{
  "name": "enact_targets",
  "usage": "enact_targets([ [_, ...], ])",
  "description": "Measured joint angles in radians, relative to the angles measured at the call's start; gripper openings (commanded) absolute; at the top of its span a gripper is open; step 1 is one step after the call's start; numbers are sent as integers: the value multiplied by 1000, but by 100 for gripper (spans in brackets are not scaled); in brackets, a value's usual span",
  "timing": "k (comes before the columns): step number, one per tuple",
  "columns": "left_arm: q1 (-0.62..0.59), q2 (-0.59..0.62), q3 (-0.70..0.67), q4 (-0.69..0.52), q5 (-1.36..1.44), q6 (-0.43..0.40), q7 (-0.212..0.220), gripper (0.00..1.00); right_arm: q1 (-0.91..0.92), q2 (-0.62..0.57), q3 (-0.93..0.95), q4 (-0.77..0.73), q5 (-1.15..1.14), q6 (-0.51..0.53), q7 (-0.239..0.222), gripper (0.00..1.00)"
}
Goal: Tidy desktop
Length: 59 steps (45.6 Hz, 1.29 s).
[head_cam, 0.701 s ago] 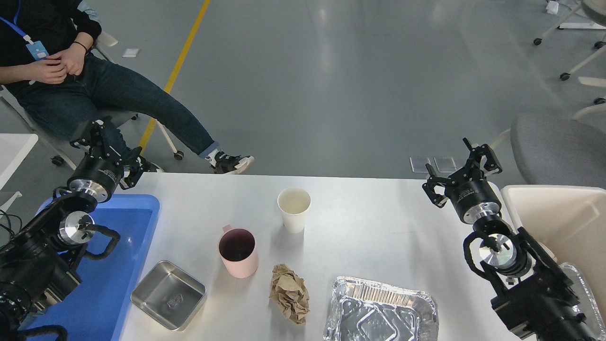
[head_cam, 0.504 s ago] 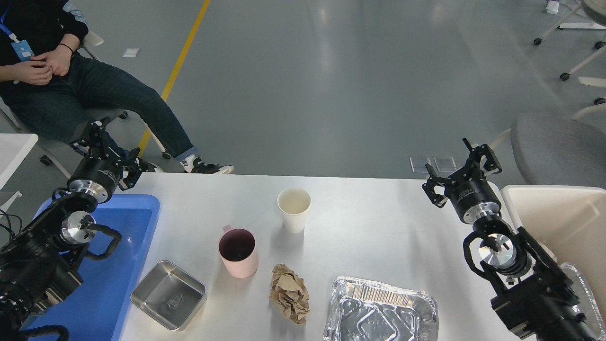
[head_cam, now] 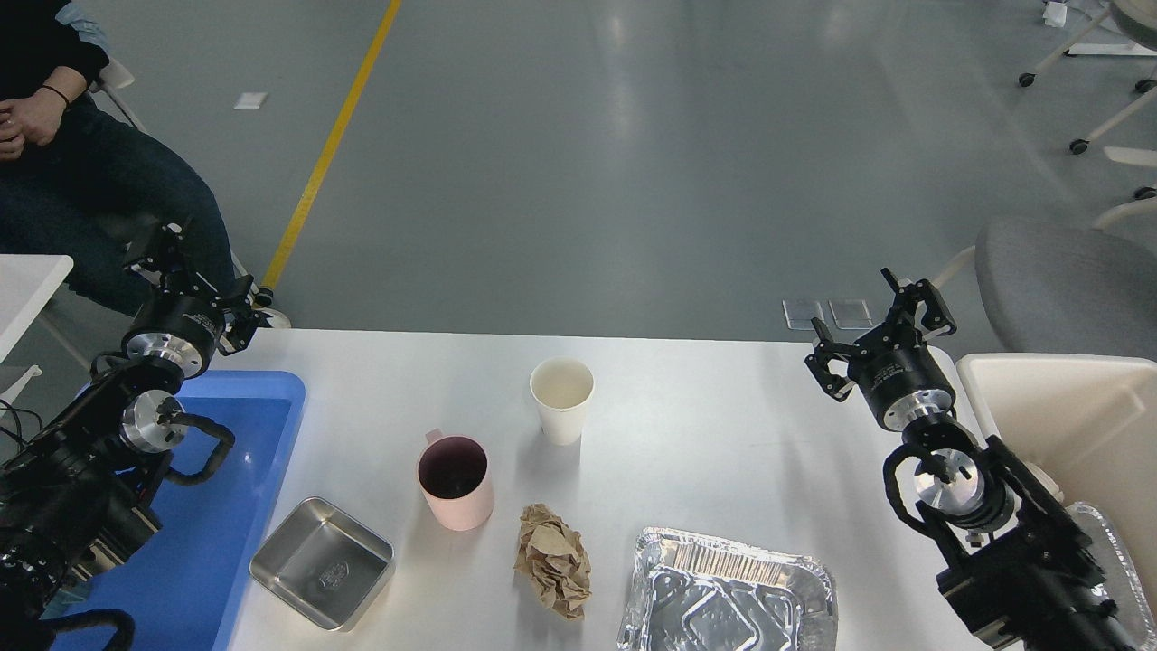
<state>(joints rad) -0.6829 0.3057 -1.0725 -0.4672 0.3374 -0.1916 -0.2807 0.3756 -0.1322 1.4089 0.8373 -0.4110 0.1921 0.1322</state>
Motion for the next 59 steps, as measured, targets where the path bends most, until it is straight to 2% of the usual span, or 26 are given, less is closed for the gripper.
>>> enact_targets([
  [5,-5,12,18,-7,25,-8,1,97,0,-4,0,0,0,-1,0,100],
  [8,-22,45,82,-8,84,-13,2,97,-1,-8,-1,0,0,-2,0,100],
  [16,-122,180,417,-19,235,-36,-14,97,-1,-28,-1,-3,0,-1,-2,100],
  [21,-156,271,614,-57,251,-89,-15,97,-2,-40,-1,0,1,0,-4,100],
  [27,-168,433,785,-197,263,-188,-16,97,-2,-59,-2,3,1,0,-5,100],
  [31,-169,566,860,-342,322,-223,-17,97,2,-74,-4,3,1,0,-6,100],
  [40,-151,893,901,-685,502,-265,-15,97,7,-103,-60,3,-1,0,-9,100],
  [41,-149,970,902,-748,515,-293,-14,97,10,-108,-72,4,-1,-1,-9,100],
  [48,-161,1218,896,-893,537,-424,-16,97,22,-114,-87,5,-3,-2,-9,100],
  [50,-165,1276,891,-914,547,-458,-25,97,24,-115,-88,5,-5,-2,-9,100],
  [53,-179,1360,884,-936,563,-500,-63,97,28,-116,-90,5,-9,-2,-9,100],
  [59,-243,1452,875,-952,600,-523,-178,97,55,-122,-111,-1,-15,-2,-9,100],
])
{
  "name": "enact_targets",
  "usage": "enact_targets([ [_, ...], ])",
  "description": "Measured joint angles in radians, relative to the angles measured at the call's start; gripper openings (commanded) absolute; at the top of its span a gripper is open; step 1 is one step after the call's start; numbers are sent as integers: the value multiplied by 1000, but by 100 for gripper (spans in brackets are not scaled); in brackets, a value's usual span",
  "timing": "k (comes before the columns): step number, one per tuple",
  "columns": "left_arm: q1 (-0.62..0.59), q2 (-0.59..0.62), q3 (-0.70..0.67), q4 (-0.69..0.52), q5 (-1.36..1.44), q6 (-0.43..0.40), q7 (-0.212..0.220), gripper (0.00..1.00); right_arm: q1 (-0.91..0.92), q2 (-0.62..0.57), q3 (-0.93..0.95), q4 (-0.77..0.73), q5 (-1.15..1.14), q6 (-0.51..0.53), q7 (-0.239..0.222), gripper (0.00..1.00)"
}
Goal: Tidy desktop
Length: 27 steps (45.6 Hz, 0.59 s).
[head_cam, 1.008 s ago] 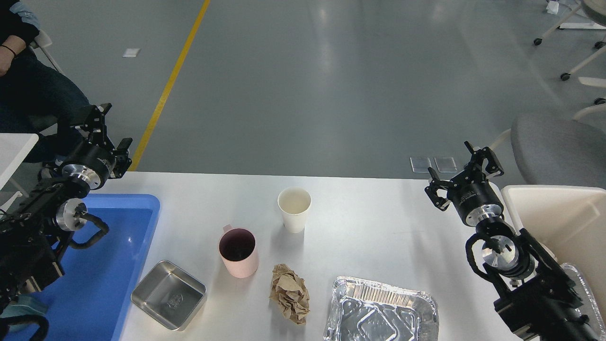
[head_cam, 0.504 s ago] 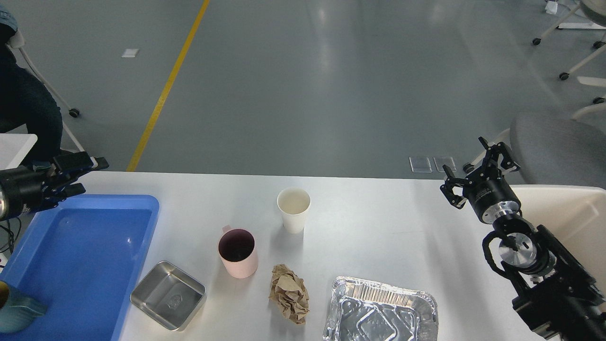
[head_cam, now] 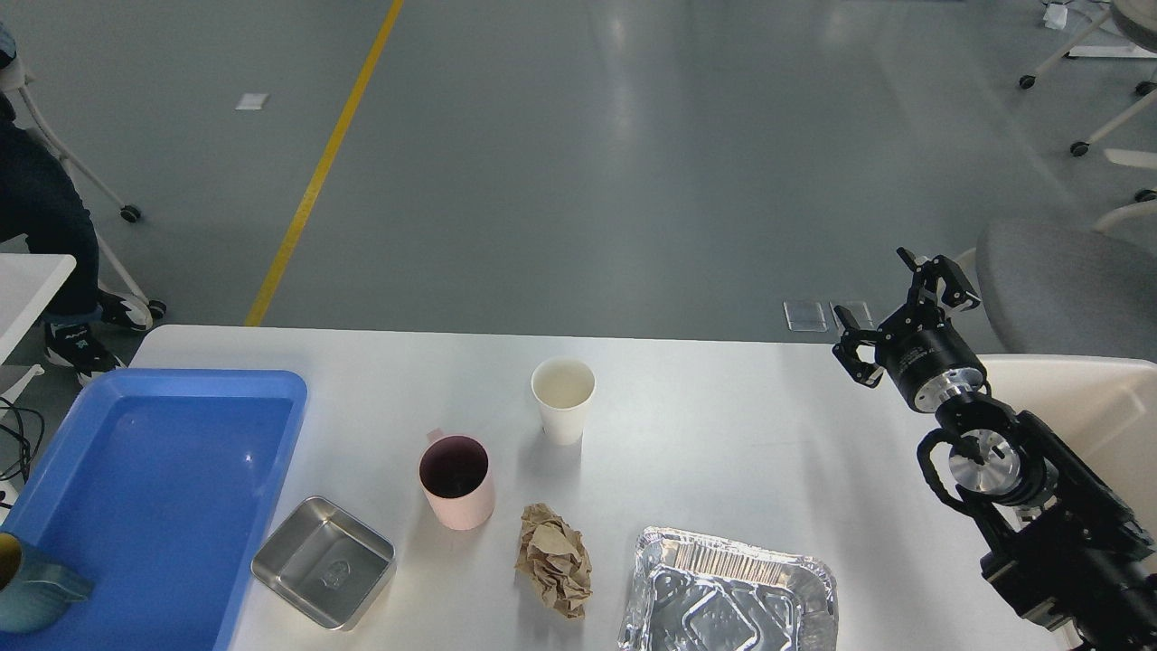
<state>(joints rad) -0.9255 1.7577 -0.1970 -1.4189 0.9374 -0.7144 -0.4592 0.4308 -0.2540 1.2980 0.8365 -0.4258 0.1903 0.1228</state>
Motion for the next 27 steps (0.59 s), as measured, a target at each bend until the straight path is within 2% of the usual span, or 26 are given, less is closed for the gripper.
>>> enact_targets([
  [4,-41,28,-1,-14,34,-19,-39,97,11,-13,-23,-1,-1,1,1,100],
  [8,-76,67,-6,-26,50,-63,-51,97,12,-14,-32,0,-1,1,1,100],
  [15,-125,97,-11,-31,63,-151,-44,97,13,-12,-34,5,0,-3,1,100],
  [27,-120,81,2,-27,86,-172,-14,97,19,-37,-38,6,1,0,0,100],
])
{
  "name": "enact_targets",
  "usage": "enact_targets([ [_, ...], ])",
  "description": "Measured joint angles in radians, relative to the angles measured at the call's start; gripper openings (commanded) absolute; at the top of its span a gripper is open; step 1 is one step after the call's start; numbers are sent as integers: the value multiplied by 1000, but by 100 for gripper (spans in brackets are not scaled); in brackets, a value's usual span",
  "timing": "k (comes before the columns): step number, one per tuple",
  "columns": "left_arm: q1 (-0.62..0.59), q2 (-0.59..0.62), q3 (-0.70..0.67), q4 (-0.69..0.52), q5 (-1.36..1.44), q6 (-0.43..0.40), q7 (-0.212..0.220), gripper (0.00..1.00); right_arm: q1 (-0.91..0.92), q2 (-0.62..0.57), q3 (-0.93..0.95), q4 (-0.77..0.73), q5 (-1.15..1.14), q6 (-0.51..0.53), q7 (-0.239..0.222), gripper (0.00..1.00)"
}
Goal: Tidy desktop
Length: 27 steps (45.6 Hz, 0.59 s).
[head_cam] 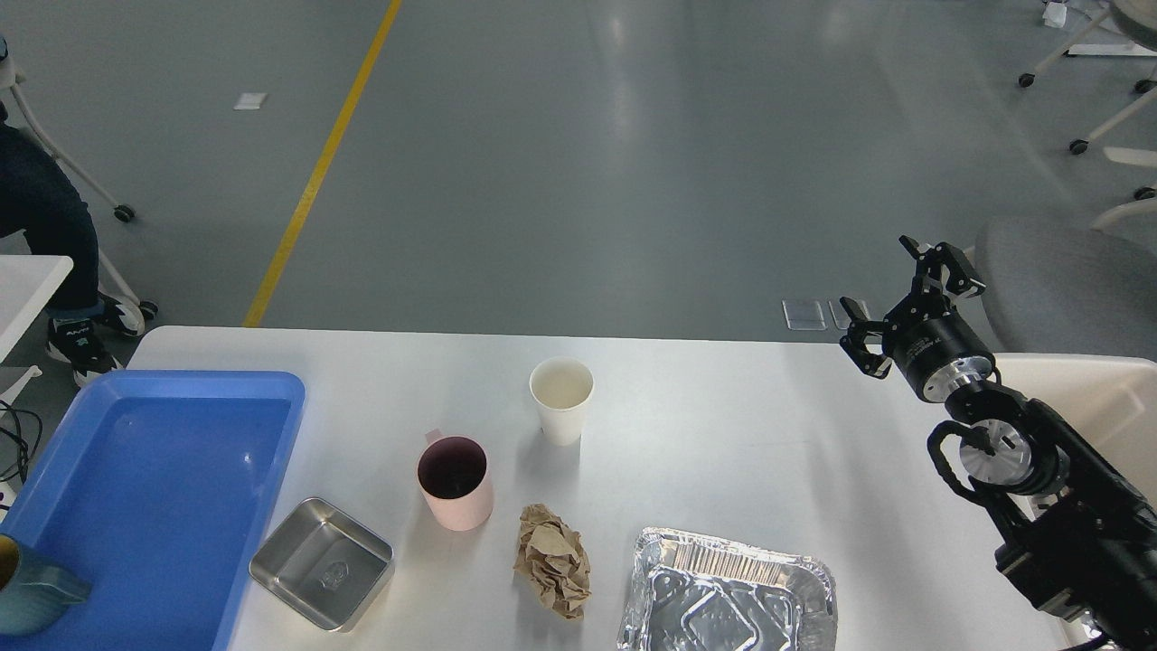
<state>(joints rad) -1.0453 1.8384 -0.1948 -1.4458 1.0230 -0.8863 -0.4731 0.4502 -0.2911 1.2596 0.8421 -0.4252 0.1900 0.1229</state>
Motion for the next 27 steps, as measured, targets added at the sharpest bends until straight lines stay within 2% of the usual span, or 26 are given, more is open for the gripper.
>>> enact_targets([
  [7,2,-40,3,4,3,0,31,97,-13,-4,-6,0,-1,5,0,100],
  [18,4,-101,2,36,15,0,52,97,-17,-26,-8,18,-1,3,0,100],
  [21,2,-150,0,49,22,0,91,97,-20,-35,-8,36,0,2,0,100],
  [27,-8,-253,-12,88,27,-1,196,98,-39,-46,-8,47,0,2,0,100],
])
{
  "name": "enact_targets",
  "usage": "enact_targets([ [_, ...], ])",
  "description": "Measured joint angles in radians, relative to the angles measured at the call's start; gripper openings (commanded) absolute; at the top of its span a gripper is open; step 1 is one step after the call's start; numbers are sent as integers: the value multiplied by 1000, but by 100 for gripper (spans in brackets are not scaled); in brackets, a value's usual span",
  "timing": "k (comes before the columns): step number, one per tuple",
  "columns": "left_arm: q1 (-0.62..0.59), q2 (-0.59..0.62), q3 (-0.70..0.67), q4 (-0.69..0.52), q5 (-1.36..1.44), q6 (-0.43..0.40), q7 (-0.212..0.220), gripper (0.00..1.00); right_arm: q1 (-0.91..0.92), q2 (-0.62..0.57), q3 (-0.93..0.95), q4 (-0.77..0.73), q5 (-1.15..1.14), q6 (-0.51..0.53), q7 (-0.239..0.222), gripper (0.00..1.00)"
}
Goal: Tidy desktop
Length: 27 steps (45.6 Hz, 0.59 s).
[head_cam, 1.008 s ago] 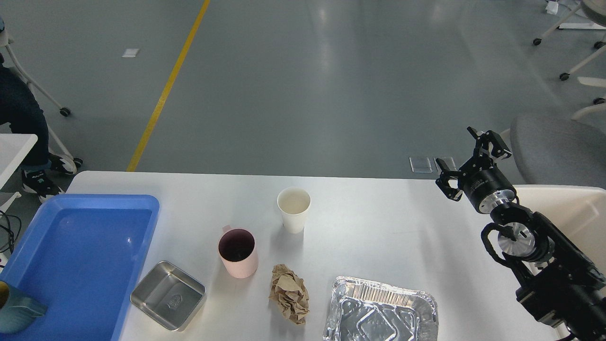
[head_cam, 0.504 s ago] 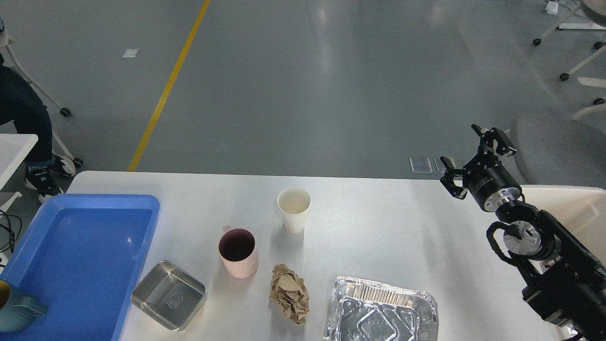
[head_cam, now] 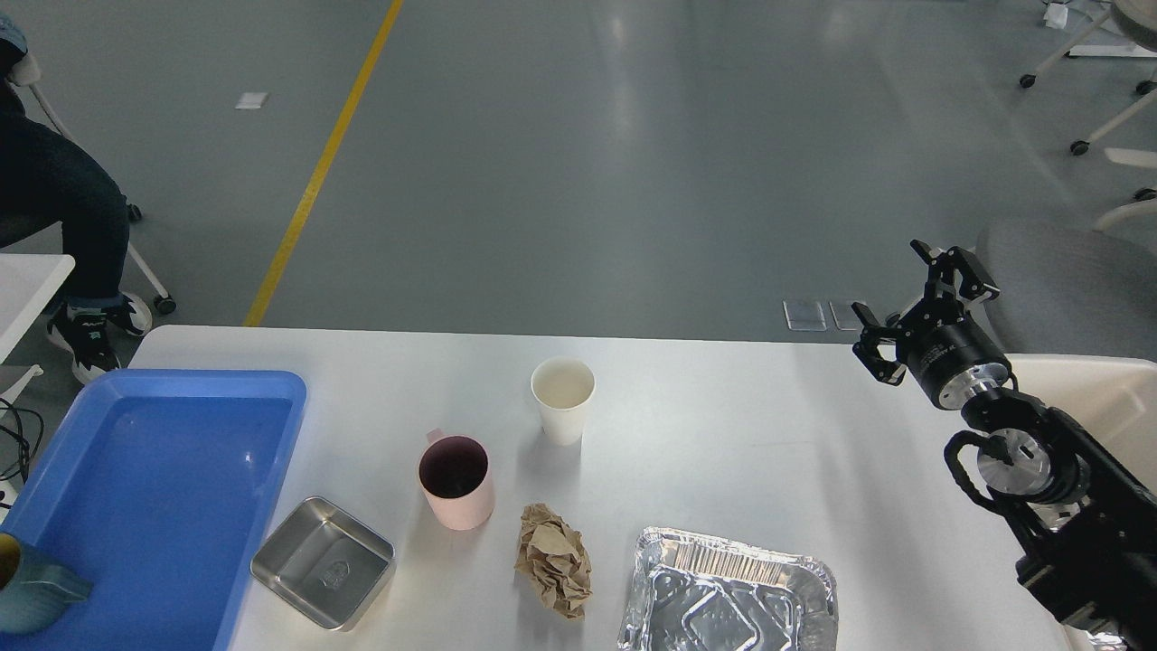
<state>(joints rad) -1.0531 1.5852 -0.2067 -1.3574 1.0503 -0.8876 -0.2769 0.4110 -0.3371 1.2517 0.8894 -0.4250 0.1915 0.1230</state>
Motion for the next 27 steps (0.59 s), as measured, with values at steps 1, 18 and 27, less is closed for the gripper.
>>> enact_targets([
  [1,-1,-20,-1,7,0,0,11,98,-2,-2,0,1,0,0,0,100],
  [18,-36,-389,-3,107,78,-13,83,99,-7,-24,1,8,0,0,0,100],
  [27,-40,-574,-1,183,88,-69,211,99,-7,-38,1,13,0,2,0,100],
])
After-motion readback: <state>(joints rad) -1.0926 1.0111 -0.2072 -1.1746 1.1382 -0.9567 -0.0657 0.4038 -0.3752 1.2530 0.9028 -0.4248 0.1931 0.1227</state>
